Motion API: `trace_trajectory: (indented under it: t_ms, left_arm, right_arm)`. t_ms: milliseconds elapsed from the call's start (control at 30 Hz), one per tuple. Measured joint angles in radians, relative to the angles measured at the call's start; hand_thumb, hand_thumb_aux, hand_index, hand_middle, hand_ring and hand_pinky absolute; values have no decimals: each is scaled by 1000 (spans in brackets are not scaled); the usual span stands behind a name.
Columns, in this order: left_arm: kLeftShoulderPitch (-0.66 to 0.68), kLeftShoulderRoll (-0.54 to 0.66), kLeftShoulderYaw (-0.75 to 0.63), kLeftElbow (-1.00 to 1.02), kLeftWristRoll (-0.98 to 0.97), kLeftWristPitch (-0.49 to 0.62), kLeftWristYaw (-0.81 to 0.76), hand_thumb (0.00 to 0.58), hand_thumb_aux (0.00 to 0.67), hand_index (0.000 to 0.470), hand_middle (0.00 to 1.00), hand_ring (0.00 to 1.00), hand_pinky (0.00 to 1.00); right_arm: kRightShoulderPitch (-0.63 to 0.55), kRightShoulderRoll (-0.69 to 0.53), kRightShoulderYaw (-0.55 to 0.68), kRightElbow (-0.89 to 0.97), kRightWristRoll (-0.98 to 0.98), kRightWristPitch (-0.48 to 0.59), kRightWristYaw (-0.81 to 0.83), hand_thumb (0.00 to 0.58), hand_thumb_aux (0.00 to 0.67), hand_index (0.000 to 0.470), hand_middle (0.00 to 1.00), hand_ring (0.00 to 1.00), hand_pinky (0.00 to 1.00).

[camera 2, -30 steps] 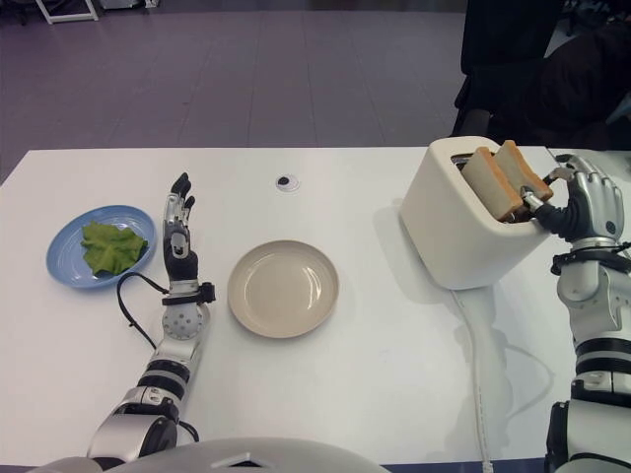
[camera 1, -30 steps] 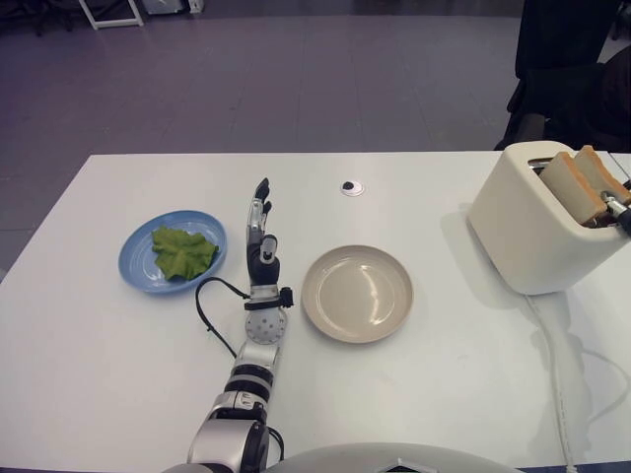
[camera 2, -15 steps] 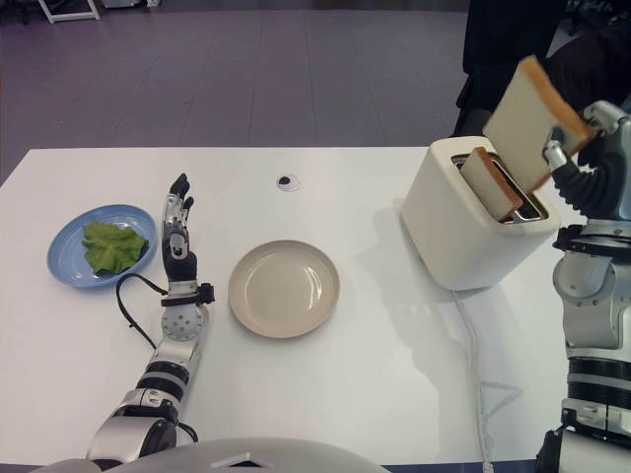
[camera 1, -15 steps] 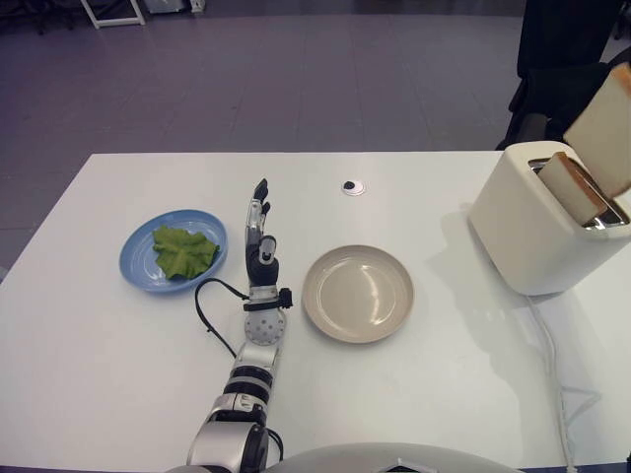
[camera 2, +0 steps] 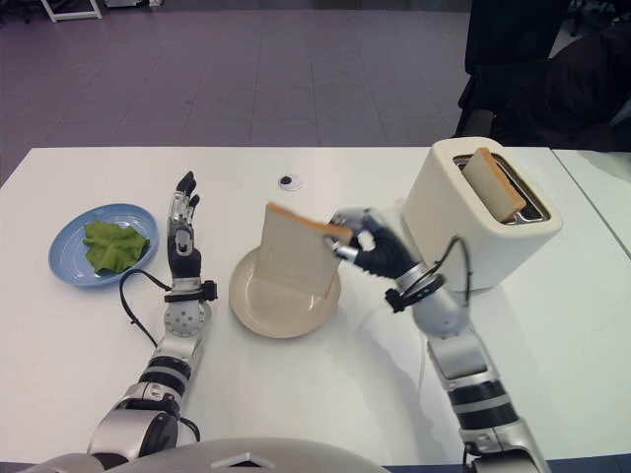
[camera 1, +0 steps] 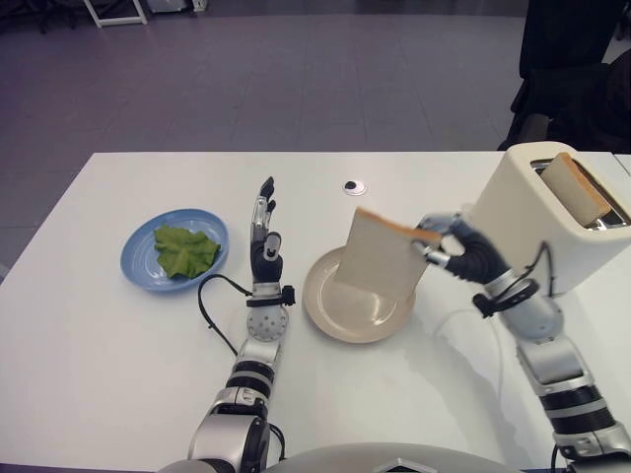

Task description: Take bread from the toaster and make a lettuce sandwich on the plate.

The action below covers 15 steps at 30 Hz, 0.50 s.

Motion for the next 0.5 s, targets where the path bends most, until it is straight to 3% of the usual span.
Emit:
trace_trajectory:
  t_ms: [167, 267, 300, 333, 367, 500]
  left_arm:
    - [-28, -12, -14, 36, 1, -8, -5, 0, 0, 0, 0, 0, 0]
    - [-36, -18, -20, 49, 0, -11, -12, 0, 0, 0, 0, 0, 0]
    - [-38, -18, -23, 50, 0, -15, -19, 0, 0, 0, 0, 0, 0]
    - [-38, -18, -26, 50, 0, -19, -24, 0, 0, 0, 0, 0, 0]
    - [-39, -19, -31, 50, 0, -23, -27, 0, 0, 0, 0, 0, 0]
    - [-34, -18, -38, 0, 1, -48, -45, 0, 0, 0, 0, 0, 0]
  right_arm:
    - [-34, 77, 69, 240, -95, -47, 41, 580, 670, 470, 788, 788, 788]
    - [-64, 98, 71, 320, -143, -87, 21, 580, 670, 470, 729, 729, 729]
    - [-69, 103, 70, 335, -158, -97, 16, 436, 336, 236, 600, 600, 600]
    - [-72, 107, 70, 344, -169, -105, 11, 0, 0, 0, 408, 408, 408]
    - [-73, 109, 70, 352, -182, -112, 8, 0, 0, 0, 318, 318, 318]
    - [-73, 109, 61, 338, -214, -139, -8, 0, 0, 0, 220, 220, 220]
